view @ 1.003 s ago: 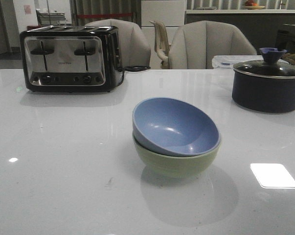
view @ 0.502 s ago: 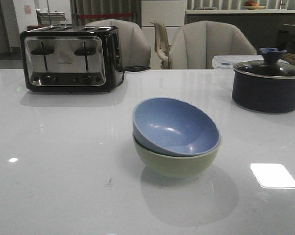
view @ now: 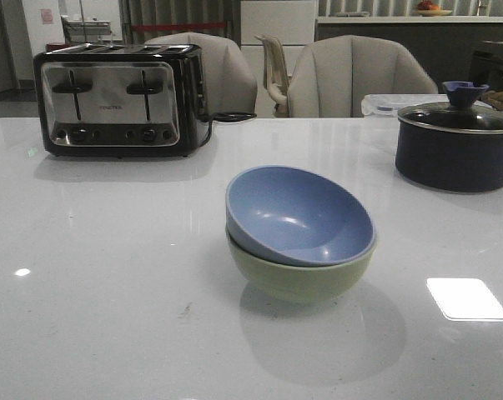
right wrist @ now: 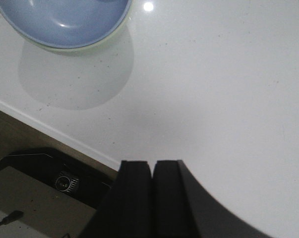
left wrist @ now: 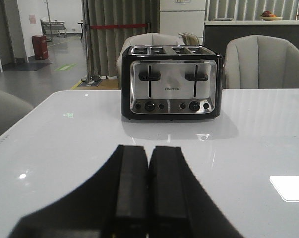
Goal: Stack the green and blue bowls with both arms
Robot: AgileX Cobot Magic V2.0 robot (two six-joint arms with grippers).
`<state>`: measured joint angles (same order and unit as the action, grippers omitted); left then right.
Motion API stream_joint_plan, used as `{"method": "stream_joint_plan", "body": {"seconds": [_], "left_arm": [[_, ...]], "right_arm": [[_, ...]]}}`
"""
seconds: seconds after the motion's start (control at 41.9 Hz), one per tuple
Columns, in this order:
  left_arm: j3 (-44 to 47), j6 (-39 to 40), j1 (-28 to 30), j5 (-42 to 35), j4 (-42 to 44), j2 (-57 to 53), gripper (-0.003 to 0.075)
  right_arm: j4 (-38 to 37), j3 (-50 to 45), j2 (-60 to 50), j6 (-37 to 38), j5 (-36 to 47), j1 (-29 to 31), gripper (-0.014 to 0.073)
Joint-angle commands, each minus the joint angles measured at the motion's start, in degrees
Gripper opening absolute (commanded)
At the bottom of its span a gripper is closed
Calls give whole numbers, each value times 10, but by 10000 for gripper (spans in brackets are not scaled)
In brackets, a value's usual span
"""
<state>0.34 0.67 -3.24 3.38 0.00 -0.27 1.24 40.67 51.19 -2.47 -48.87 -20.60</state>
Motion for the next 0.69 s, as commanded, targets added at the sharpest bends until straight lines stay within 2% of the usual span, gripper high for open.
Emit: {"method": "stream_joint_plan", "body": {"seconds": [0.0,0.191,0.669], "left_arm": [[11,7,-5,-55,0,-13,101],[11,7,14,-55,0,-13,101],[11,7,14,-55,0,-13,101]], "right_arm": [[-5,15,-6,-4,28,0,34],[-5,15,-6,-4,28,0,34],[-5,15,-6,-4,28,0,34]]}}
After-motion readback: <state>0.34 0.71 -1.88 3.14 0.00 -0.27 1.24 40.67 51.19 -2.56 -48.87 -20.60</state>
